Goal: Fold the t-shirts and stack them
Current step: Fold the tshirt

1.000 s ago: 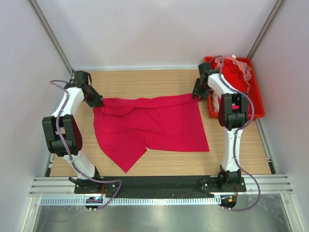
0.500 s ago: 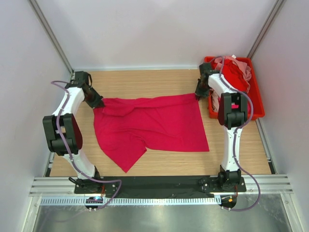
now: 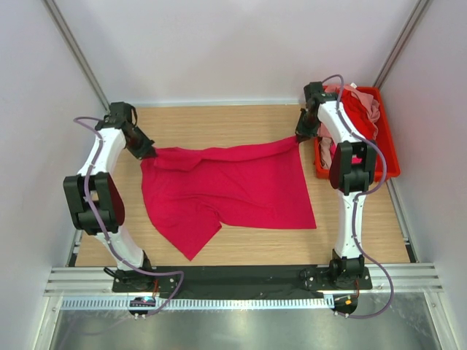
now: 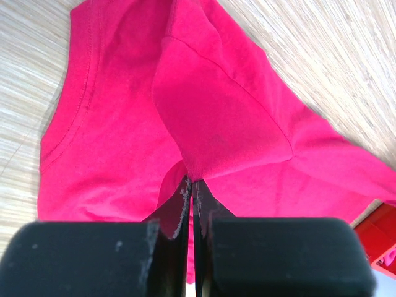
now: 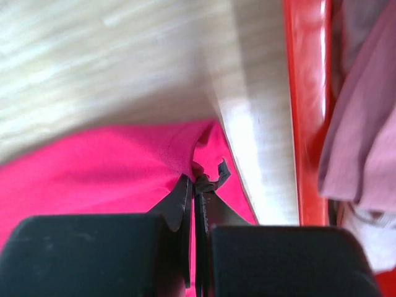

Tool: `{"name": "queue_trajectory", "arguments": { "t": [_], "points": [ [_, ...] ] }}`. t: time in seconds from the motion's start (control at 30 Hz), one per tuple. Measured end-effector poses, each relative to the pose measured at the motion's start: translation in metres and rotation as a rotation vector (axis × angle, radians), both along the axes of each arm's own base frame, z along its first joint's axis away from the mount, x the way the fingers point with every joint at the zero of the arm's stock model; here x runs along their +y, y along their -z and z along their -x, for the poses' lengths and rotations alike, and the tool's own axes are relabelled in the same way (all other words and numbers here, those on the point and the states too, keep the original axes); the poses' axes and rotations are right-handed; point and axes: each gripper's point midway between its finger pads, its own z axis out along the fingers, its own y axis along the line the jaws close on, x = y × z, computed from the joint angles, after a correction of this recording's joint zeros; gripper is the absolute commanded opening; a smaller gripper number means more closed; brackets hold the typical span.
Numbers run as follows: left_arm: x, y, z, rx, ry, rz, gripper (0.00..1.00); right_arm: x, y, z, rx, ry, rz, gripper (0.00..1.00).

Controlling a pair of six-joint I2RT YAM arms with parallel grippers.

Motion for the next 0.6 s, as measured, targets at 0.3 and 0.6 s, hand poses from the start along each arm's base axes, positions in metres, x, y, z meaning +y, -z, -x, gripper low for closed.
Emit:
{"name": "queue_trajectory", "arguments": {
  "t": [0.3,0.6],
  "points": [
    [0.001,-0.007,0.011,0.034,-0.005,-0.008,0.0,0.005,0.014,0.033,0.133,-0.013,-0.031,0.01],
    [0.004,-0.01,0.03,0.047,-0.019,-0.008,0.0,0.002,0.032,0.058,0.232,-0.018,-0.022,0.01]
  ]
}}
